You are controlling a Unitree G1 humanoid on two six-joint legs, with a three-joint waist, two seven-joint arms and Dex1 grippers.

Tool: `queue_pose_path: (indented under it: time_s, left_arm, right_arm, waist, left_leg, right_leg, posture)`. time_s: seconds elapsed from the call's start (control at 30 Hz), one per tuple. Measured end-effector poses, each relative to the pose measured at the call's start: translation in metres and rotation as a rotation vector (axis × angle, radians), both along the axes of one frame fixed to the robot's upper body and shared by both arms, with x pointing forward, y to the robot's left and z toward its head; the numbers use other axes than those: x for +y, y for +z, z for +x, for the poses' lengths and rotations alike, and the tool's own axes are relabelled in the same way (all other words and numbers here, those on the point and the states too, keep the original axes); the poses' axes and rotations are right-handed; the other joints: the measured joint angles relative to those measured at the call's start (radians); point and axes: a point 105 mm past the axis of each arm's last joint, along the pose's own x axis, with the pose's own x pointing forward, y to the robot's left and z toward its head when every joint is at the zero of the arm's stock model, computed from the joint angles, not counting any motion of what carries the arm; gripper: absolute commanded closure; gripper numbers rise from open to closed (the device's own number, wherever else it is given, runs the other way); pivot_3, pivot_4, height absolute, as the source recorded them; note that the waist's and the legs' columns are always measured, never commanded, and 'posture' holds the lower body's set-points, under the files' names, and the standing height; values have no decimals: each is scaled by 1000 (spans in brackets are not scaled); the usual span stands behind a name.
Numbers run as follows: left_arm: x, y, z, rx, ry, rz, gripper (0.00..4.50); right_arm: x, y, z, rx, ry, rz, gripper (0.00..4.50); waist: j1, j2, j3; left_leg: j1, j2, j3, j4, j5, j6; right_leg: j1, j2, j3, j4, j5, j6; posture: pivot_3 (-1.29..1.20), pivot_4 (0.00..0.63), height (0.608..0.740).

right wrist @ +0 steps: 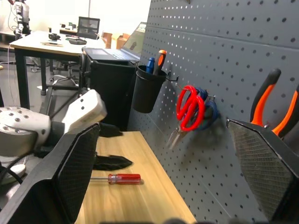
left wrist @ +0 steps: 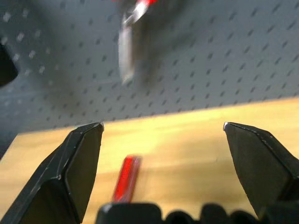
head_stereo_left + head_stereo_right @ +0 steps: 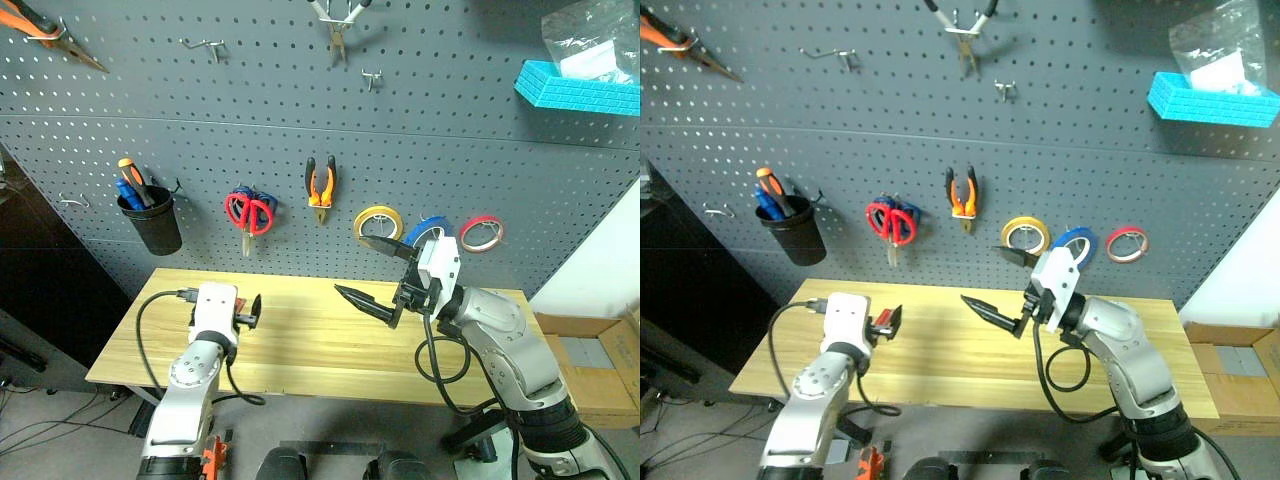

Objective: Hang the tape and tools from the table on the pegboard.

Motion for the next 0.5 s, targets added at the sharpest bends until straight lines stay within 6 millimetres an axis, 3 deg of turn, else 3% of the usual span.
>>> queue_pose_path:
  time_s: [0.3, 0.5]
  left_arm:
    - [21, 7, 7, 30, -3, 110, 64]
    - [41, -14, 8, 159, 35, 164, 64]
  right_arm:
    - [8, 0, -6, 25, 38, -4, 0]
    - [4, -15, -9, 65, 50, -81, 0]
  waist:
    - [6, 4, 25]
    - [4, 6, 65]
  left_leg:
    - [0, 0, 0, 0, 0, 0]
    - [-2, 0, 0, -1, 0, 1]
  right_leg:
    - [0, -1, -1, 0, -1, -2]
    - [-1, -1, -1, -1, -1, -2]
  posture:
    - [156, 131, 740]
    - [142, 173, 740]
